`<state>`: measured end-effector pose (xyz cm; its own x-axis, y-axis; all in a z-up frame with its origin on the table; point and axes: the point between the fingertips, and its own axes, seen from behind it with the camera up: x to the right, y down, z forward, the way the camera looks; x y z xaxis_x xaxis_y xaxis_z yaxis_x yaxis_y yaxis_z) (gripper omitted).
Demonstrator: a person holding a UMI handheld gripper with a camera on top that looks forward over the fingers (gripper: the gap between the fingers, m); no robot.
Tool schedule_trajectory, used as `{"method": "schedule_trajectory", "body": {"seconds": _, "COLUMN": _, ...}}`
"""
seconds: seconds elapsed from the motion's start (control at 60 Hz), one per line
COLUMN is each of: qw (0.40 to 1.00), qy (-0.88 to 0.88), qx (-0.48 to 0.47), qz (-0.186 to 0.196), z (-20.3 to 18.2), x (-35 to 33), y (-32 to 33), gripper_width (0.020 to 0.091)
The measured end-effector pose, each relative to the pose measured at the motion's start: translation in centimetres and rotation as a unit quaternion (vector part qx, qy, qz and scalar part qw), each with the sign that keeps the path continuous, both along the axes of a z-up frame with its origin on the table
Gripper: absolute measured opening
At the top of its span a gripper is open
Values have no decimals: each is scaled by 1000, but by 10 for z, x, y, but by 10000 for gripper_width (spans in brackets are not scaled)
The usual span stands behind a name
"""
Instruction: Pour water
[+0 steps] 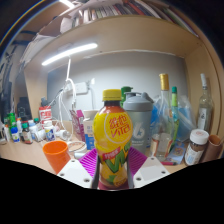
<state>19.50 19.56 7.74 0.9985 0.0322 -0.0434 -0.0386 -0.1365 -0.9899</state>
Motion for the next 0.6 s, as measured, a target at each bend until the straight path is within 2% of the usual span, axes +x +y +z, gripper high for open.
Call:
{"method": "schedule_trajectory", "body": {"seconds": 0.133, "qw": 1000, "qy": -6, "qx": -4, "qz": -2, "z": -3, "x": -1, "y": -2, "gripper_width": 421}}
{"method": "schedule_trajectory", "body": {"seconds": 0.233, "qw": 1000, "qy": -1, "qx": -8, "qz": -8, "z": -4, "x": 0, "y": 0, "gripper_width": 478}}
{"method": "schedule_trajectory", "body": {"seconds": 0.3, "qw": 1000, "qy": -5, "qx": -23, "qz": -12, "z": -9, "x": 2, "y": -3, "gripper_width": 562}}
{"method": "schedule_trajectory", "body": {"seconds": 0.4, "qw": 999, "qy": -5, "qx": -50, "qz": -21, "z": -18, "x": 5, "y": -16, "gripper_width": 849}}
{"method": "schedule_trajectory", "body": {"seconds": 0.6, "qw": 999, "qy": -18, "qx": -41, "qz": -28, "z": 6, "x": -4, "y": -92, "gripper_width": 844}}
